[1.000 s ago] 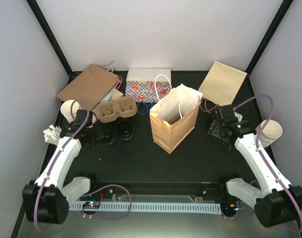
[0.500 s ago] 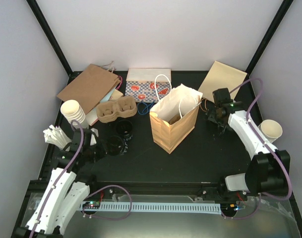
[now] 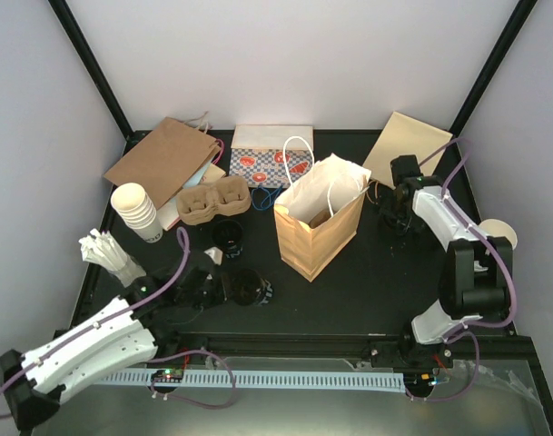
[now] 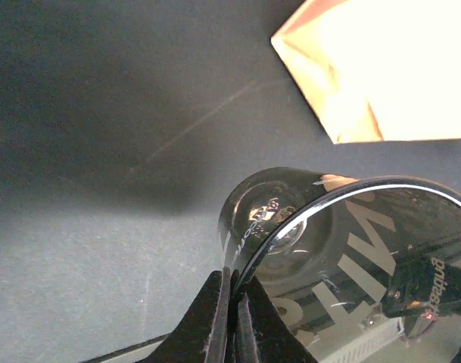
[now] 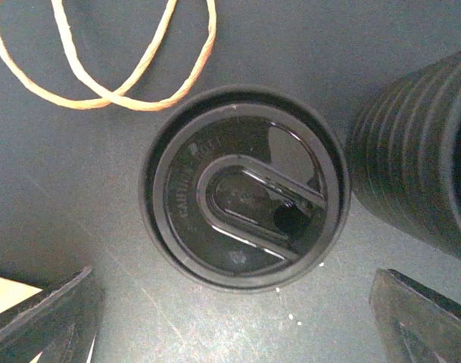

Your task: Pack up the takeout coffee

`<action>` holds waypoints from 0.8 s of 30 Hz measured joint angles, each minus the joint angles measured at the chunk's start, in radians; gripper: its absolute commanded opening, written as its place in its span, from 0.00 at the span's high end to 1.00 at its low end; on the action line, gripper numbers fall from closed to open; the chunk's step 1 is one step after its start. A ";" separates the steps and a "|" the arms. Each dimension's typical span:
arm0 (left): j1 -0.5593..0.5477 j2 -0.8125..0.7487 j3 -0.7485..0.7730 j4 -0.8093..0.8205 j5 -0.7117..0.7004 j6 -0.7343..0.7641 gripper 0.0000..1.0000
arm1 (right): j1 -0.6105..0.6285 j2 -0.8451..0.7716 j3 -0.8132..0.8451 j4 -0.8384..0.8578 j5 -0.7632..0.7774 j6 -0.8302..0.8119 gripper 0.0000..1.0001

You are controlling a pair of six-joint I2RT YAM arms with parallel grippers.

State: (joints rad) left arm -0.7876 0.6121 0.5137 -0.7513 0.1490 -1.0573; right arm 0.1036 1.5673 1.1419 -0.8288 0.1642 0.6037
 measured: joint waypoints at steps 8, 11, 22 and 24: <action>-0.251 0.175 -0.013 0.114 -0.127 -0.134 0.98 | -0.014 0.081 0.027 0.030 -0.011 -0.004 0.01; -0.293 0.225 -0.003 0.128 -0.156 -0.159 0.99 | -0.017 0.093 0.039 0.034 -0.011 -0.004 0.01; -0.387 0.373 0.088 0.145 -0.238 -0.194 0.98 | -0.051 0.137 0.054 0.051 -0.012 -0.019 0.06; -0.391 0.392 0.102 0.146 -0.246 -0.194 0.99 | -0.054 0.138 0.056 0.052 -0.013 -0.020 0.06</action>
State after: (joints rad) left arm -1.1790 1.0039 0.6159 -0.6048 -0.0971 -1.2514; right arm 0.0498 1.7050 1.1976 -0.7765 0.1509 0.5835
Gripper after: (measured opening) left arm 0.028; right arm 0.947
